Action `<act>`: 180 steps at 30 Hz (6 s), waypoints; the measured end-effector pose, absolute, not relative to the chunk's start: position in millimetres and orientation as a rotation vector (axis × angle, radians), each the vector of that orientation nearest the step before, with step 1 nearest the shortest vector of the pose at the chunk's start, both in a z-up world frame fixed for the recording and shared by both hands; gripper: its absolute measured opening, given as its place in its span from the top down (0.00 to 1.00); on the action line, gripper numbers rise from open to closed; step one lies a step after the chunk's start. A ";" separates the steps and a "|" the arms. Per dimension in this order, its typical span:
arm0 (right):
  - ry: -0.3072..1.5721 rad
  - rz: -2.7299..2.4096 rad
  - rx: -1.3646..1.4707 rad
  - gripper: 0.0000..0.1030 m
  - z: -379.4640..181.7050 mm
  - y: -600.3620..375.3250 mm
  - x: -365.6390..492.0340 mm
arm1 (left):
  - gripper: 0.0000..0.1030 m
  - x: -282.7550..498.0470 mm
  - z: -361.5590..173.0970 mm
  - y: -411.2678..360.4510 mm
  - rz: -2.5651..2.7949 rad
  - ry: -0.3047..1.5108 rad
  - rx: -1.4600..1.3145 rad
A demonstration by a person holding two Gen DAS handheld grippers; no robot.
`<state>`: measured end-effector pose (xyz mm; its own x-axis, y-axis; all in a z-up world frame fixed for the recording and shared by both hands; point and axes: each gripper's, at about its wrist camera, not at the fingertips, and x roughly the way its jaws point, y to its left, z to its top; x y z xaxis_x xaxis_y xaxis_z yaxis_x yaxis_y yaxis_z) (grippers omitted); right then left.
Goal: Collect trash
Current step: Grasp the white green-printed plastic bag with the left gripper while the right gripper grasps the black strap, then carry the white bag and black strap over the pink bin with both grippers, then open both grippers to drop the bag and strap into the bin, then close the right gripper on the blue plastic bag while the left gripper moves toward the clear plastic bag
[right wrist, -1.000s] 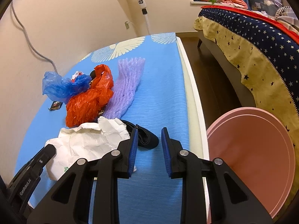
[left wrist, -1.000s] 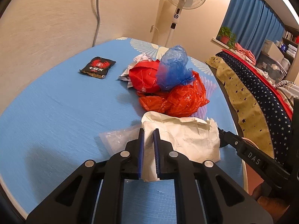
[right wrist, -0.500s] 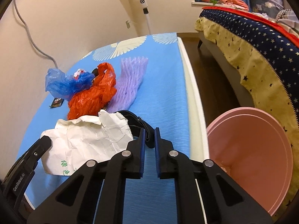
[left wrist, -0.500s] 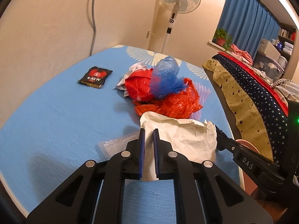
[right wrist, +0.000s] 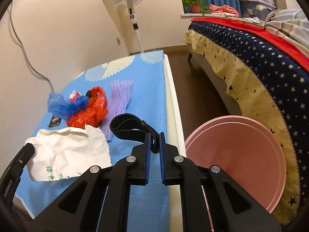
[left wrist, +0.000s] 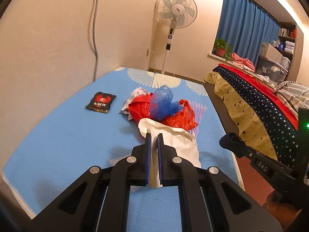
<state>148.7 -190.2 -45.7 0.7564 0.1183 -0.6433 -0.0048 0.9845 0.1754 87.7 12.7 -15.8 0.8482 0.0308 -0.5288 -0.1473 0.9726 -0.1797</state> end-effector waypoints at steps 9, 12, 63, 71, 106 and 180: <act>0.652 0.059 0.158 0.91 -24.8 -199.0 124.4 | 0.94 73.8 3.1 2.3 0.077 0.501 -0.163; 0.631 0.057 0.148 0.91 -17.3 -200.7 116.8 | 0.94 69.2 8.8 -0.1 0.070 0.489 -0.157; 0.604 -0.261 0.156 0.91 24.0 -320.9 83.7 | 0.94 93.4 -2.9 -140.4 -0.239 0.532 -0.052; 0.628 -0.281 0.165 0.91 15.4 -327.6 91.1 | 0.94 106.4 -19.9 -168.1 -0.294 0.576 -0.028; 0.521 -0.049 0.150 0.75 36.9 -244.1 80.0 | 0.75 92.0 -13.5 -56.4 -0.082 0.586 -0.164; 0.545 0.460 0.075 0.98 3.8 -88.6 190.4 | 0.70 119.5 -85.6 51.7 0.157 0.804 -0.572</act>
